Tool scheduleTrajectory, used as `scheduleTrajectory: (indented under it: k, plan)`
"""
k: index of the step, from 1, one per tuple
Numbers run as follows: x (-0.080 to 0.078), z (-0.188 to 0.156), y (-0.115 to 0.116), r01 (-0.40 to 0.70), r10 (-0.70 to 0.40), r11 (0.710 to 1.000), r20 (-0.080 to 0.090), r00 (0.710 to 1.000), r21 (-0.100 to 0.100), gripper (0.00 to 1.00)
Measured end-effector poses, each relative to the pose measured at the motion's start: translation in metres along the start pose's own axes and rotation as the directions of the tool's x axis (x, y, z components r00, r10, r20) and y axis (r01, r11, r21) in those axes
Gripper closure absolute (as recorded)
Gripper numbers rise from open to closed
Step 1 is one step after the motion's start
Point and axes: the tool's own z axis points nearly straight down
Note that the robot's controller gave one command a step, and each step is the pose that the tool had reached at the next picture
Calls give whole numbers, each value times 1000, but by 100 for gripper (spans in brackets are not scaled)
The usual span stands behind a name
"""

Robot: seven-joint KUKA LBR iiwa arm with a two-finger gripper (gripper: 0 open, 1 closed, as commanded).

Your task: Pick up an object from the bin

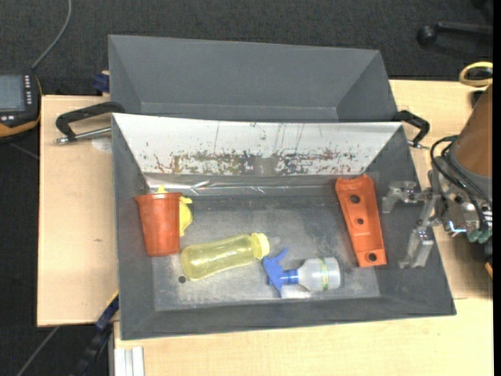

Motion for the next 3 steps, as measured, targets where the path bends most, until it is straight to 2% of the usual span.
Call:
scheduleTrajectory:
  k: [1, 2, 3]
  plan:
    - [-2, -5, 1, 3, -3, 1000, 9, 1000, 2, 0]
    - [-10, 52, 19, 71, -71, 997, 11, 997, 3, 0]
    - [-16, 116, 24, 278, -278, 961, 11, 961, 5, 0]
